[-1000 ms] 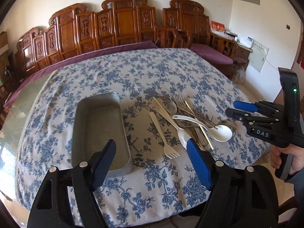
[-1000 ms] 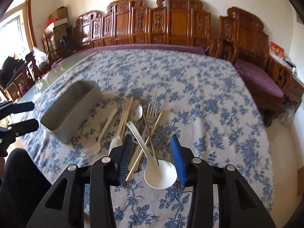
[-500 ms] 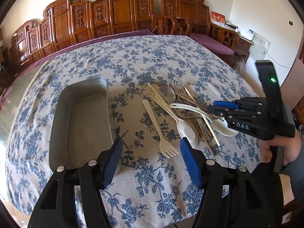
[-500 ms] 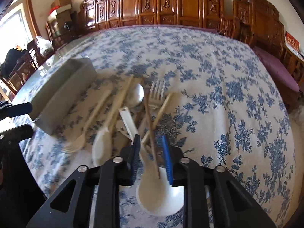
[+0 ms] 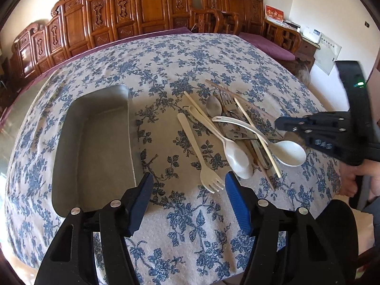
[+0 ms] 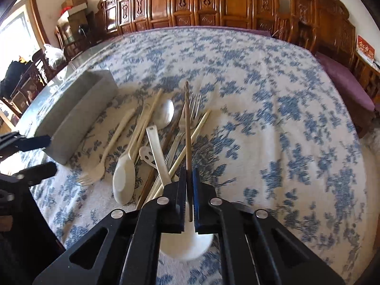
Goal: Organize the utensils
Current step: 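Grasp the white plastic fork with the left gripper while the right gripper grasps a wooden chopstick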
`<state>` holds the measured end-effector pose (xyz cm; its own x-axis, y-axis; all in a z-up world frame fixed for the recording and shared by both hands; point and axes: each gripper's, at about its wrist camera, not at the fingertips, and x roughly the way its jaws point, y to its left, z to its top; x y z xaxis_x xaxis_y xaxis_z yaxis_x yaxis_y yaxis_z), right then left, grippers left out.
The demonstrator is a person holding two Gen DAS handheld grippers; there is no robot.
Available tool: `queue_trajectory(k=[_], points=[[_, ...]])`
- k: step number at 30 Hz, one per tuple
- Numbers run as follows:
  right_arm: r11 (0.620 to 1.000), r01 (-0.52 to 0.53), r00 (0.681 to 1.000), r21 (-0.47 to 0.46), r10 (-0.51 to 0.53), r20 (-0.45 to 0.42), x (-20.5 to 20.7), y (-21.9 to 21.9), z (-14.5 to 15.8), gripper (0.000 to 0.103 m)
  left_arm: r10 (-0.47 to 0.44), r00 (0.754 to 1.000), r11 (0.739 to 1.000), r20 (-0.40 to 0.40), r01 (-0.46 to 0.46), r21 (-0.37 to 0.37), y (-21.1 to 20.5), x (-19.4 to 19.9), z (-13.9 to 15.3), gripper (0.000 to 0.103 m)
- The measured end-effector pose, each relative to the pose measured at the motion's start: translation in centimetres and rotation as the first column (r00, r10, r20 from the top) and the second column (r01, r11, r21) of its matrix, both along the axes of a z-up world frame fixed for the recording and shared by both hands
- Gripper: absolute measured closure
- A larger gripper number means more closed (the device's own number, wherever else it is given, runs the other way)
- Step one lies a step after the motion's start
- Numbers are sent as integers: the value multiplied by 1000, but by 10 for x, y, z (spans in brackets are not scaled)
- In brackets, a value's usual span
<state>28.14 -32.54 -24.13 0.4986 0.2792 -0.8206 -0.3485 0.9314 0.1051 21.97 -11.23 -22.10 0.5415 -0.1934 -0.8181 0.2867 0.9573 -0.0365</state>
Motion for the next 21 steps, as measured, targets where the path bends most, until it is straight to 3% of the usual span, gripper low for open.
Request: queue_trajectory(k=[4,11,21], points=[[1000,31,999,6,-31,32,-11,-14,18,97,0,1000,1000,-19,-1,-23,-5,9,-2,49],[999,52,997,-3,-52,61,-17,-27,26,97,5,996,1000,-94,-7,-17,-20,37,-24,68],[994,78,986,81,-89,143,-20,-43,55,97,31,983,999,-181,-33,-7,-29,56,-50,84]])
